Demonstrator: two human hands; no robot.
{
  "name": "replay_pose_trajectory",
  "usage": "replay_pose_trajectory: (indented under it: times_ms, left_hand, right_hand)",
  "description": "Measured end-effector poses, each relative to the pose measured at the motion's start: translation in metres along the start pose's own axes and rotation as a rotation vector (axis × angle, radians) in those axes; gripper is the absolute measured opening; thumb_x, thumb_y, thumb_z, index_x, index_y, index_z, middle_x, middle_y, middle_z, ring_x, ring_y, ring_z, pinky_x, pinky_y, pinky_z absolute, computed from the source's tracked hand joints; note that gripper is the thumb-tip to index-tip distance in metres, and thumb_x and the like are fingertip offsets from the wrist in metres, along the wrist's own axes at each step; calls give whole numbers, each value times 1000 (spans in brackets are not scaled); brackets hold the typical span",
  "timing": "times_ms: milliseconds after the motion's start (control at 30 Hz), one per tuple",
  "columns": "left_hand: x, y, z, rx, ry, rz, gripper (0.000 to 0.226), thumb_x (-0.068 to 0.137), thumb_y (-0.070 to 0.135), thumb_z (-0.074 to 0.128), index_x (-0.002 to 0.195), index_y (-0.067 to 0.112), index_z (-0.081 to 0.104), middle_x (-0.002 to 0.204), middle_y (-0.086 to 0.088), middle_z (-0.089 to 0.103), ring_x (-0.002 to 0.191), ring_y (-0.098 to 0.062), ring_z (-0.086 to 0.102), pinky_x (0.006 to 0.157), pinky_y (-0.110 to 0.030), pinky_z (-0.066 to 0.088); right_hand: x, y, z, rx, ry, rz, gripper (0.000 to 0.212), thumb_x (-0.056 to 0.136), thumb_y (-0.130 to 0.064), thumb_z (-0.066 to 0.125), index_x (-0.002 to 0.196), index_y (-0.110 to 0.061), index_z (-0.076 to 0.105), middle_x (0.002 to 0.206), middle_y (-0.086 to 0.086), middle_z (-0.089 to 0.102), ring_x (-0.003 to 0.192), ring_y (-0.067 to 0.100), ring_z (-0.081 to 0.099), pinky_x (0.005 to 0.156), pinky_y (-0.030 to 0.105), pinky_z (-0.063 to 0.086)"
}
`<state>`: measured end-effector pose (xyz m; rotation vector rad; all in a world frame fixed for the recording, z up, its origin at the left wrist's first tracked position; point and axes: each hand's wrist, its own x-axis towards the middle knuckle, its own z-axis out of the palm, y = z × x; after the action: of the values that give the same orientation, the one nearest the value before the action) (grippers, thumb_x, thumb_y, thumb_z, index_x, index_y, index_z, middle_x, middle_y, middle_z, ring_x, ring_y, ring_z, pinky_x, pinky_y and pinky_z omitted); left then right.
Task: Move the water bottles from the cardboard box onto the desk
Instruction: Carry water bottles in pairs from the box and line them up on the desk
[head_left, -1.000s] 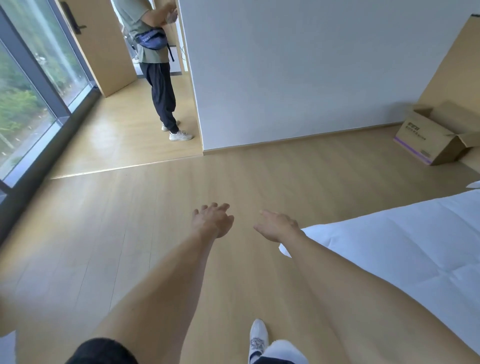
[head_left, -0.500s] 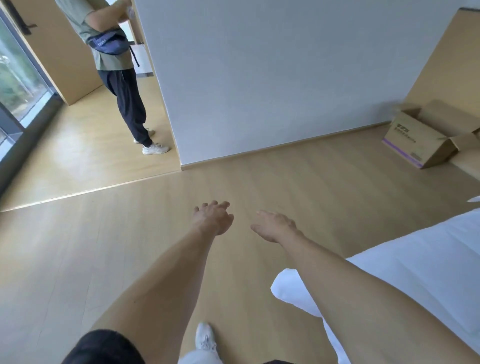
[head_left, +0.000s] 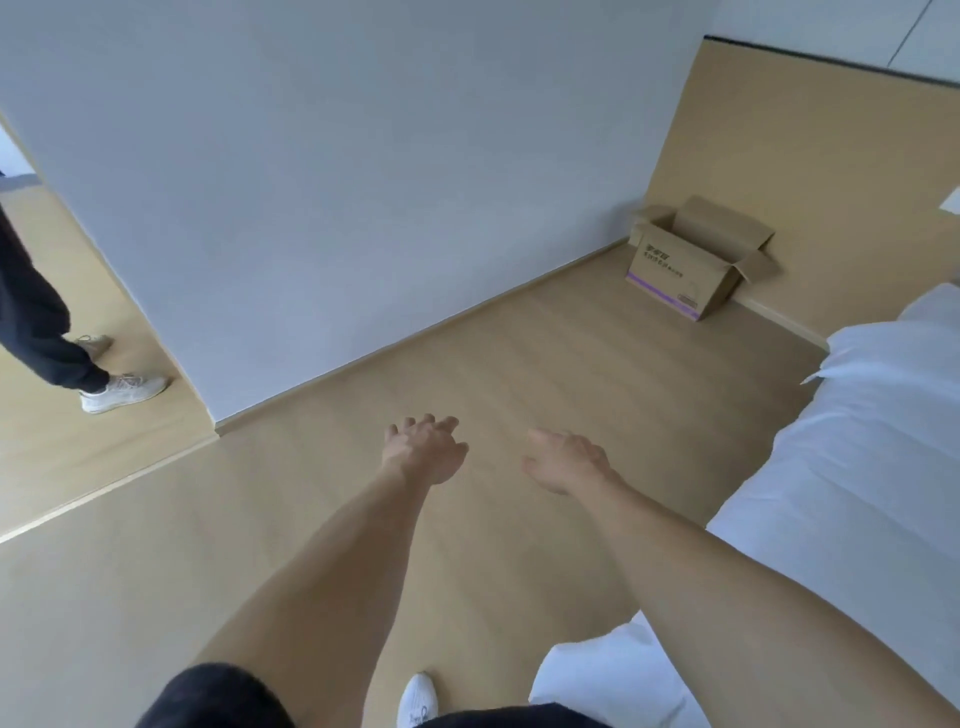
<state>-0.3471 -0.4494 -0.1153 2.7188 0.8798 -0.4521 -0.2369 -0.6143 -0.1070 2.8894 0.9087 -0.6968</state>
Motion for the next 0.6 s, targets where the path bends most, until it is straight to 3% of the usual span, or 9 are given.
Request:
replay_pose_trajectory:
  times_ms: [233, 600]
  left_hand:
    - [101, 8, -46, 42, -26, 126, 54, 102, 52, 33, 153, 34, 34, 151, -5, 44, 138, -28, 39, 112, -44, 29]
    - [272, 81, -86, 139, -66, 223, 54, 102, 52, 33, 153, 33, 34, 151, -4, 44, 138, -29, 39, 111, -44, 29]
  right_hand:
    - [74, -4, -41, 61, 18, 112, 57, 97, -54, 45, 149, -30, 40, 146, 11, 50, 134, 30, 48, 108, 42, 38]
    - [244, 40, -87, 172, 8, 160, 57, 96, -56, 44, 148, -33, 39, 141, 11, 52, 131, 31, 49, 103, 41, 37]
